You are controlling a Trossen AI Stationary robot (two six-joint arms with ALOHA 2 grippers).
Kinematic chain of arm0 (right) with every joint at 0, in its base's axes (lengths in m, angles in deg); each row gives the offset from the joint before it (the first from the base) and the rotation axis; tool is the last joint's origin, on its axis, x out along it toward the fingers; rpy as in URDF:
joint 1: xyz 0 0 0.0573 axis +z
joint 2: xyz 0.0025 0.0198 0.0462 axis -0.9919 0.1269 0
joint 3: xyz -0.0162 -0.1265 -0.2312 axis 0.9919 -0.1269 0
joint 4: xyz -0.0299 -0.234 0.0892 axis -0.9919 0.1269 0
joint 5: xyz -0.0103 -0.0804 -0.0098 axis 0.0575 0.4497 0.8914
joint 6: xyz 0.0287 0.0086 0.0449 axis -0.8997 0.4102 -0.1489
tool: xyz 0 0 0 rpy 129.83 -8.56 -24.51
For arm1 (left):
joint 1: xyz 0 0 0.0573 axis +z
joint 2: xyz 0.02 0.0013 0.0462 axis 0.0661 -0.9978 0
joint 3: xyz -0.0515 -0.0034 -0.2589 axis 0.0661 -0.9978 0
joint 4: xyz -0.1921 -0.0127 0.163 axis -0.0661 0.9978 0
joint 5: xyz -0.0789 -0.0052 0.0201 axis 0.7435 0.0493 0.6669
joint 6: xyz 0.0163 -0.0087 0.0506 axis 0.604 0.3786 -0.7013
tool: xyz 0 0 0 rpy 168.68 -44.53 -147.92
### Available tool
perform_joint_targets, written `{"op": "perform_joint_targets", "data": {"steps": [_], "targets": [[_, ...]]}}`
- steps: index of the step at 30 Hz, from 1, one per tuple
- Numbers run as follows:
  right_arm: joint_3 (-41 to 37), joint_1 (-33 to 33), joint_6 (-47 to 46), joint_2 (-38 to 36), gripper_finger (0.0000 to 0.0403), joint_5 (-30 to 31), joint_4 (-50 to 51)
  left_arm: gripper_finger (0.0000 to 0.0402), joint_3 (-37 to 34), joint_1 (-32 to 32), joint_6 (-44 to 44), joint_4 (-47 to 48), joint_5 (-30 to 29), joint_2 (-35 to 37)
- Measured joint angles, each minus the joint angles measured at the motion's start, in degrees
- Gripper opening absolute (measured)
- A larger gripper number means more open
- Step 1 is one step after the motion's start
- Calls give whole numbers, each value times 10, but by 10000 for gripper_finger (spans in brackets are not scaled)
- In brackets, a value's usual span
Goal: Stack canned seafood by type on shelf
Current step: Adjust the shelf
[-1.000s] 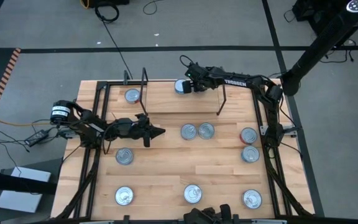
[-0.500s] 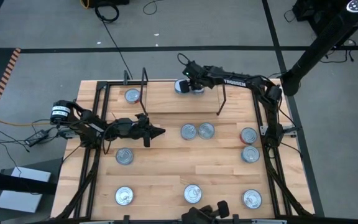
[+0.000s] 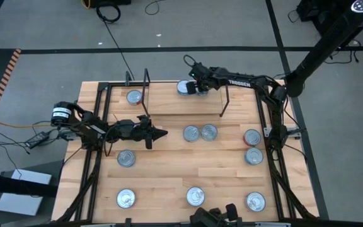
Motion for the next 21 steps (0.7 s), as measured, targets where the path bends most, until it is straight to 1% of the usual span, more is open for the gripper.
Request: {"op": "perform_joint_targets", "data": {"steps": [21], "targets": [[0,-6,-16,0,5,21,36,0,0,0,1,0,0,0]]}}
